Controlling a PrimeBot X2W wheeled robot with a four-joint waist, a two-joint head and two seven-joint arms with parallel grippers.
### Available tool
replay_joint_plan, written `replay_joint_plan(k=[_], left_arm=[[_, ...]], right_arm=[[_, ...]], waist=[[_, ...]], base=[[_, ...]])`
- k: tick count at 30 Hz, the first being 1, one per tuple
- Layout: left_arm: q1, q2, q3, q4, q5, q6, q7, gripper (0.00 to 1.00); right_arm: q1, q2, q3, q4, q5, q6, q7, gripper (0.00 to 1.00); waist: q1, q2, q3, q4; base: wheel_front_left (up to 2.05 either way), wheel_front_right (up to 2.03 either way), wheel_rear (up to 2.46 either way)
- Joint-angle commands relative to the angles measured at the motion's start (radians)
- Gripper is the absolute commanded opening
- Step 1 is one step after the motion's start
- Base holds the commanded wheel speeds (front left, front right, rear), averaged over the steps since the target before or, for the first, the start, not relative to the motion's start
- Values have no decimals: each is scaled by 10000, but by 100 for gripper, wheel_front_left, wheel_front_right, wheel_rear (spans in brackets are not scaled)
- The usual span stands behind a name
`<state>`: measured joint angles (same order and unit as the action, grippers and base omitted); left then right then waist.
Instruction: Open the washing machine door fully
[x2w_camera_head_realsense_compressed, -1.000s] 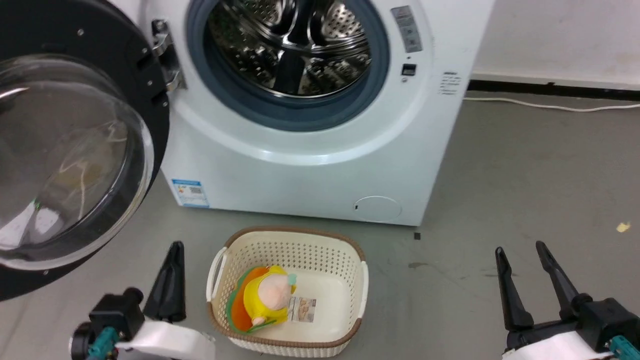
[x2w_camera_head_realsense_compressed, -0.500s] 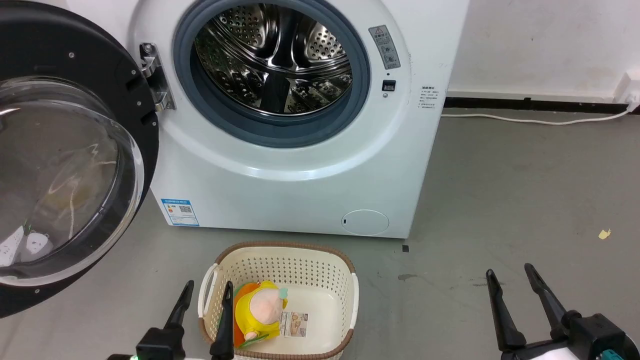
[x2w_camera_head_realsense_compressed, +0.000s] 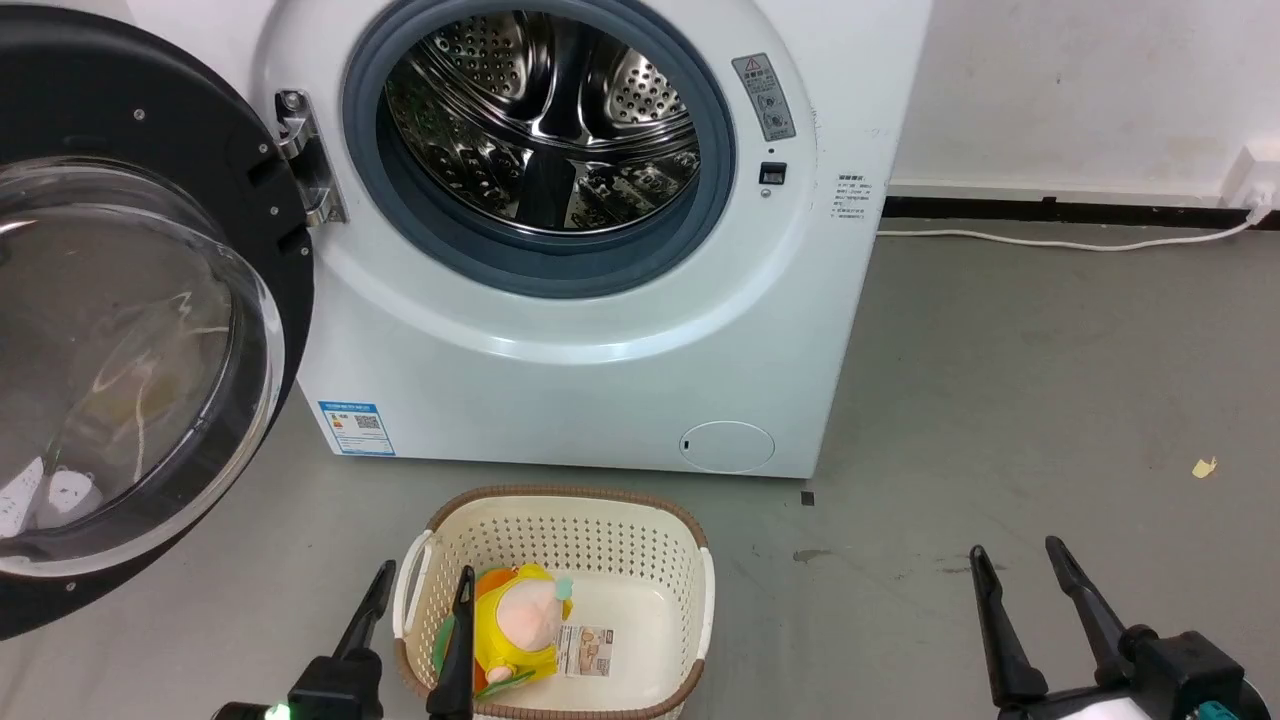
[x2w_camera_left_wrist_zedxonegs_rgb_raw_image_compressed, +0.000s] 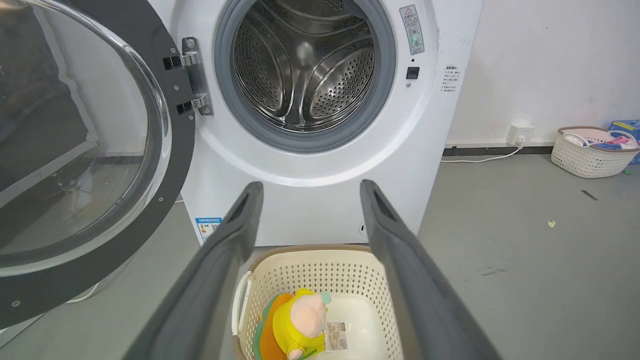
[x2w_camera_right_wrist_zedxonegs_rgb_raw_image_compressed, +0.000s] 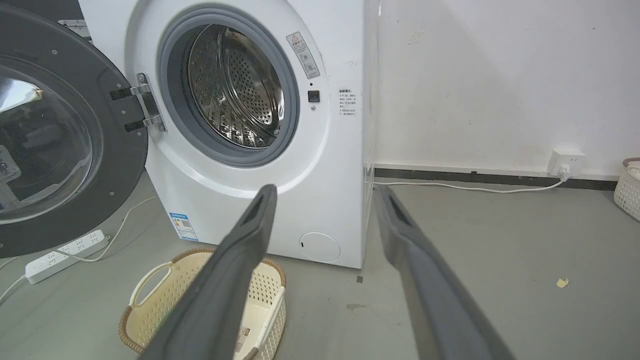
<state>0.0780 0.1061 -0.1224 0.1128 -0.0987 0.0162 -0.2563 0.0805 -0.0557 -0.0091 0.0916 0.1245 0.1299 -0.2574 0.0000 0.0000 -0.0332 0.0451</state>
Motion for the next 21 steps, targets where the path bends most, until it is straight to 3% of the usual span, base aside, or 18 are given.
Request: replay_joint_plan(k=[1,21], left_arm=[[-2,-6,2,-8,0,-10,4,0],[-112,-76,188,-163,140,-31,368,0]], right_arm=[[-3,-2,0,0,-2,-2,4,0],[-133,6,10,-131,-178,-1,368,0]], waist=[[0,0,0,0],[0,0,49,-66]], base=[[0,0,0],[0,0,0]])
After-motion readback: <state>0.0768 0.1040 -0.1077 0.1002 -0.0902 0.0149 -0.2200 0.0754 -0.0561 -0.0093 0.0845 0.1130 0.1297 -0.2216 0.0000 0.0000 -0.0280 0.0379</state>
